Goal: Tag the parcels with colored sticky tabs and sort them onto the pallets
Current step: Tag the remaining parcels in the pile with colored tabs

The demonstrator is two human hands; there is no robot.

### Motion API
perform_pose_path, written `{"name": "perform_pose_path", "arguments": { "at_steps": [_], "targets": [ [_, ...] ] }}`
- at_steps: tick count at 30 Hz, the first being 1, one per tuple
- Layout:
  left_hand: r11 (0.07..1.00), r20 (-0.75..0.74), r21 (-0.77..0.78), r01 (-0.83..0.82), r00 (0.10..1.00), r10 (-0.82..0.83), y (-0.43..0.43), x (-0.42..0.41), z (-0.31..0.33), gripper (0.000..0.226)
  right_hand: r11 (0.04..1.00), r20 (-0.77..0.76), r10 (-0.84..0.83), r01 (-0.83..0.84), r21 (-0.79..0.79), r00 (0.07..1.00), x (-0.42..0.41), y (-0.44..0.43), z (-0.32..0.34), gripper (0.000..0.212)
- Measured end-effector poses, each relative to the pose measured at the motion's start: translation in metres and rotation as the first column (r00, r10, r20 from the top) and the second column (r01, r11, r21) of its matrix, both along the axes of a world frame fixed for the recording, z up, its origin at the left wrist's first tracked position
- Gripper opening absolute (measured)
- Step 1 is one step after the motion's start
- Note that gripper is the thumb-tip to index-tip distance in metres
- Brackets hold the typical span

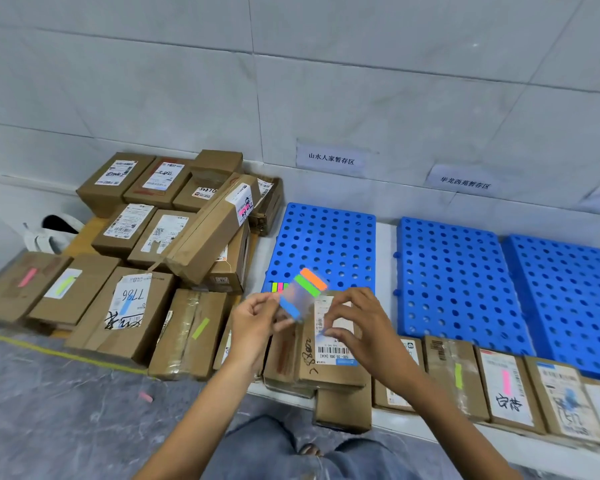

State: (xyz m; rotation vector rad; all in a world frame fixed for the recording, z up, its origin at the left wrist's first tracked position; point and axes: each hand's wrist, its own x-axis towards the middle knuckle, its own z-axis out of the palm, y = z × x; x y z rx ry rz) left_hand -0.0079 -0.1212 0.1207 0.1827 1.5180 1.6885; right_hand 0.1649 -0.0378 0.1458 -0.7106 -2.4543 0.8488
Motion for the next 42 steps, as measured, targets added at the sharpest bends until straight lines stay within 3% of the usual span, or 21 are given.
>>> {"name": "perform_pose_path", "arguments": {
  "at_steps": [2,4,6,9,11,13,15,17,19,20,24,28,33,37,42],
  "targets": [
    [0.988,-0.005,-0.082,-0.13,0.991,0.13,-0.004,-0.022,-0.03,0.007,0.991,0.042,-0.09,0.093,-0.099,0.995,0.01,0.013,-0.006,0.014],
    [0.967,-0.117,-0.174,-0.184,0.979,0.165,-0.01,-0.036,-0.062,0.008,0.982,0.194,-0.155,0.172,-0.074,0.969,0.015,0.03,-0.019,0.019],
    [0.952,-0.195,-0.259,-0.165,0.974,0.116,-0.016,-0.042,-0.091,0.016,0.978,0.346,-0.154,0.192,-0.08,0.926,0.012,0.04,-0.037,0.018],
    [0.923,-0.348,-0.381,-0.055,0.934,-0.088,-0.021,-0.043,-0.124,0.012,0.959,0.364,-0.166,0.236,-0.156,0.917,0.0,0.036,-0.065,0.015],
    [0.838,-0.574,-0.543,-0.055,0.753,-0.322,-0.022,-0.041,-0.129,0.005,0.935,0.3,-0.254,0.312,-0.165,0.92,-0.005,0.03,-0.08,0.014],
    [0.836,-0.727,-0.536,-0.121,0.569,-0.384,-0.02,-0.034,-0.118,0.019,0.891,0.217,-0.375,0.415,-0.186,0.901,-0.004,0.027,-0.088,0.025],
    [0.886,-0.716,-0.464,0.013,0.583,-0.384,-0.013,-0.018,-0.103,0.031,0.833,0.204,-0.437,0.48,-0.277,0.876,0.0,0.026,-0.092,0.06],
    [0.823,-0.545,-0.481,0.301,0.632,-0.55,-0.005,0.004,-0.089,0.046,0.685,0.213,-0.423,0.464,-0.561,0.881,0.007,0.023,-0.094,0.083],
    [0.72,-0.38,-0.43,0.545,0.613,-0.692,0.0,0.029,-0.077,0.045,0.505,0.231,-0.364,0.399,-0.765,0.902,0.011,0.017,-0.098,0.085],
    [0.716,-0.363,-0.373,0.59,0.618,-0.698,0.001,0.037,-0.071,0.043,0.491,0.229,-0.356,0.391,-0.779,0.906,0.012,0.016,-0.098,0.081],
    [0.823,-0.437,-0.215,0.526,0.702,-0.562,0.004,0.017,-0.033,0.05,0.505,0.042,-0.317,0.206,-0.838,0.948,-0.002,0.028,-0.056,0.075],
    [0.932,-0.597,-0.007,0.362,0.747,-0.294,-0.001,-0.048,0.036,0.056,0.676,-0.15,-0.088,-0.051,-0.735,0.985,-0.057,0.04,0.025,0.095],
    [0.977,-0.54,0.193,0.09,0.841,0.029,-0.027,-0.157,0.099,0.047,0.724,-0.342,0.01,-0.242,-0.645,0.94,-0.194,0.02,0.085,0.085],
    [0.978,-0.584,0.165,-0.128,0.786,0.202,-0.058,-0.277,0.104,0.043,0.822,-0.304,0.056,-0.217,-0.527,0.951,-0.334,-0.009,0.083,0.079],
    [0.961,-0.638,-0.008,-0.276,0.741,0.208,-0.096,-0.436,0.065,0.042,0.808,-0.149,0.126,-0.188,-0.558,0.981,-0.47,-0.03,0.036,0.048]
  ]
}}
